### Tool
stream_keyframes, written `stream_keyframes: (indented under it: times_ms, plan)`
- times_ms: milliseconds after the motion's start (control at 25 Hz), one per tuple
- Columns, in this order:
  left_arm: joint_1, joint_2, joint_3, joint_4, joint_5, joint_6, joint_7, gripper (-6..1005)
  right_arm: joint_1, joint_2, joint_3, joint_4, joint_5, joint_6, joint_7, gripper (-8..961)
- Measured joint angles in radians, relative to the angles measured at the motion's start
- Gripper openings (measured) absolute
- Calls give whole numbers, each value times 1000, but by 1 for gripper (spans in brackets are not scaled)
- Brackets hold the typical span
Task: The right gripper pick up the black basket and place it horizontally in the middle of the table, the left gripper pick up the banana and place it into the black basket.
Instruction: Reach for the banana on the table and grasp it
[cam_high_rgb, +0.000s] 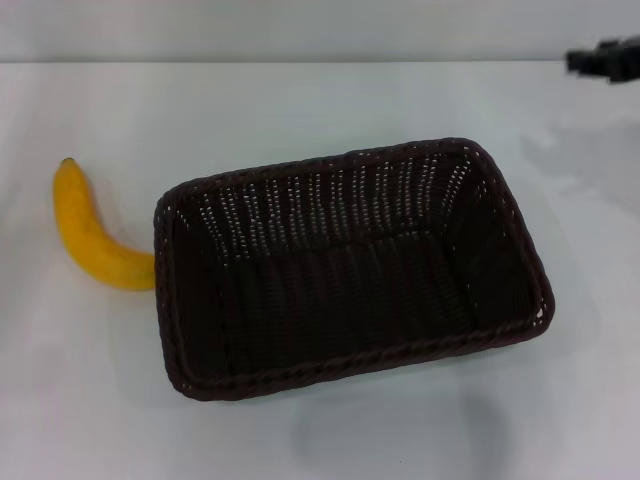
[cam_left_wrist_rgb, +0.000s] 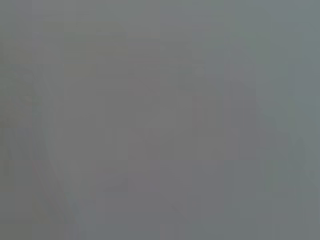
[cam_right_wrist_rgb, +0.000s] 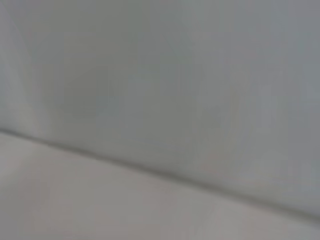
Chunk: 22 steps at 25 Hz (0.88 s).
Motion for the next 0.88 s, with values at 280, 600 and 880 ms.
stream_keyframes:
  times_ms: [280, 600, 880]
  plan:
    - [-28, 24, 11, 419, 481, 61, -725, 875, -129, -4, 25, 282, 567, -359, -717, 403]
    - [-137, 134, 146, 641, 867, -122, -1262, 874, -82, -2, 250, 765, 1030, -262, -1458, 403]
    - [-314, 216, 246, 615, 1187, -256, -1510, 874, -57, -6, 407, 996, 1193, -179, -1803, 542]
